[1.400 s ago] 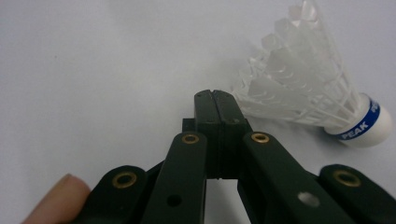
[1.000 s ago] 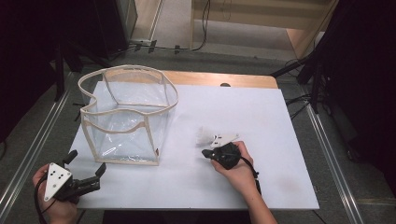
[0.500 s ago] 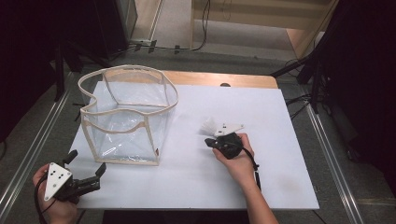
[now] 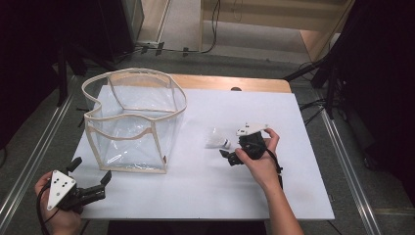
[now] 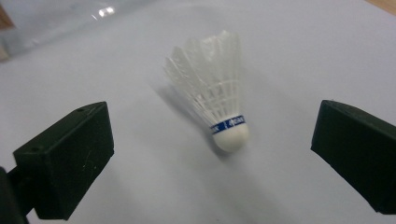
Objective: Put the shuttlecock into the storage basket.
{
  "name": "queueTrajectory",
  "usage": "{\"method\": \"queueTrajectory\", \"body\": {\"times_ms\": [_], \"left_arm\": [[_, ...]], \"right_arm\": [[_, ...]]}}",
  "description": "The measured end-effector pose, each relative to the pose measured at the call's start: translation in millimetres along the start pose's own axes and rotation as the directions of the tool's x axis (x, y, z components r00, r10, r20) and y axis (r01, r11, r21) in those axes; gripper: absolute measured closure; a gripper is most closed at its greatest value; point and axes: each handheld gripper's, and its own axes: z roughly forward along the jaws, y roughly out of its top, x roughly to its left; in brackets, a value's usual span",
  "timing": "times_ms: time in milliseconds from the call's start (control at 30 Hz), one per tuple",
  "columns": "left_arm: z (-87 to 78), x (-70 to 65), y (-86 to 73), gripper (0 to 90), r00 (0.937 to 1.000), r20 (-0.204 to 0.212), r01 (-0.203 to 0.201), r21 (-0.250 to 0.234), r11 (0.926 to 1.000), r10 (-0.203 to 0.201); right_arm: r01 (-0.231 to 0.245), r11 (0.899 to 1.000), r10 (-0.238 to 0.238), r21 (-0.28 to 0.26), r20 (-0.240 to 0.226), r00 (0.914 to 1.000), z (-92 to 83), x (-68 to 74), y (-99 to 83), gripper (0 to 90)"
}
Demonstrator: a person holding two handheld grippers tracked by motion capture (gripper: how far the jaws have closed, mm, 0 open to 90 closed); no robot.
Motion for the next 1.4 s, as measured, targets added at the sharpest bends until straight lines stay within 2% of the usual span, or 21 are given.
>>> {"method": "queueTrajectory", "body": {"times_ms": [67,133,267,300,433,467,533,600,667,700,733,800,900,1000,1200,1400], "left_arm": [[0.0,0.1,0.0,0.0,1.0000,0.001,0.000,0.000,1.0000,0.000],[0.0,0.2,0.0,0.0,1.0000,0.002,0.001,0.000,1.0000,-0.001],[0.0,0.4,0.0,0.0,1.0000,0.002,0.002,0.000,1.0000,-0.002],[0.0,0.4,0.0,0.0,1.0000,0.002,0.002,0.000,1.0000,-0.002],[0.0,0.4,0.0,0.0,1.0000,0.002,0.002,0.000,1.0000,-0.002],[0.0,0.4,0.0,0.0,1.0000,0.002,0.002,0.000,1.0000,-0.002],[0.1,0.4,0.0,0.0,1.0000,0.003,0.001,0.001,1.0000,-0.001],[0.1,0.3,0.0,0.0,1.0000,0.003,0.001,0.000,1.0000,-0.001],[0.1,0.3,0.0,0.0,1.0000,0.003,0.001,0.001,1.0000,-0.001],[0.2,0.2,0.0,0.0,1.0000,0.003,0.001,0.001,1.0000,-0.001],[0.2,0.1,0.0,0.0,1.0000,0.002,0.001,0.000,1.0000,-0.001],[0.3,0.1,0.0,0.0,1.0000,0.002,0.001,0.001,1.0000,-0.001],[0.4,0.3,0.1,0.0,1.0000,0.004,-0.001,0.002,1.0000,0.001],[0.4,0.2,0.2,0.0,1.0000,0.004,-0.001,0.004,1.0000,0.001],[0.3,0.3,0.1,0.0,1.0000,0.004,0.002,0.002,1.0000,-0.002],[0.4,0.2,0.1,0.0,1.0000,0.004,0.002,0.001,1.0000,-0.002]], "right_arm": [[0.011,0.999,-0.011,0.046,-0.006,0.9999,7.0,-4.0,0.3,0.0],[0.016,0.998,-0.016,0.054,-0.013,0.9998,10.1,-5.7,-0.1,0.0],[0.027,0.993,-0.024,0.111,-0.029,0.9993,21.3,-9.1,-1.8,0.0],[0.038,0.992,-0.034,0.121,-0.036,0.9988,24.7,-10.7,-2.2,4.5],[0.035,0.990,-0.029,0.139,-0.045,0.9986,32.1,-13.4,-2.8,6.4],[0.040,0.989,-0.034,0.140,-0.045,0.9984,33.4,-14.1,-2.8,11.0],[0.040,0.988,-0.033,0.148,-0.045,0.9984,35.8,-15.5,-2.6,13.8],[0.033,0.988,-0.028,0.152,-0.034,0.9990,37.0,-16.4,-2.2,24.9],[0.019,0.986,-0.020,0.165,0.008,0.9998,38.8,-17.5,-1.5,32.5],[0.013,0.986,-0.017,0.166,0.024,0.9996,40.0,-19.3,-1.0,39.4],[0.013,0.986,-0.017,0.166,0.024,0.9996,40.0,-19.3,-1.0,39.4],[-0.007,0.984,0.003,0.176,0.020,0.9998,40.6,-20.1,-0.7,45.3],[-0.005,0.983,0.003,0.185,0.010,0.9999,42.8,-19.9,-0.4,50.8],[-0.008,0.981,0.005,0.193,0.018,0.9998,44.8,-19.5,-1.0,61.1],[-0.036,0.985,0.036,0.168,0.001,0.9993,43.8,-18.8,-0.4,62.2],[-0.051,0.989,0.051,0.137,0.000,0.9987,35.0,-19.3,3.8,62.3]]}}
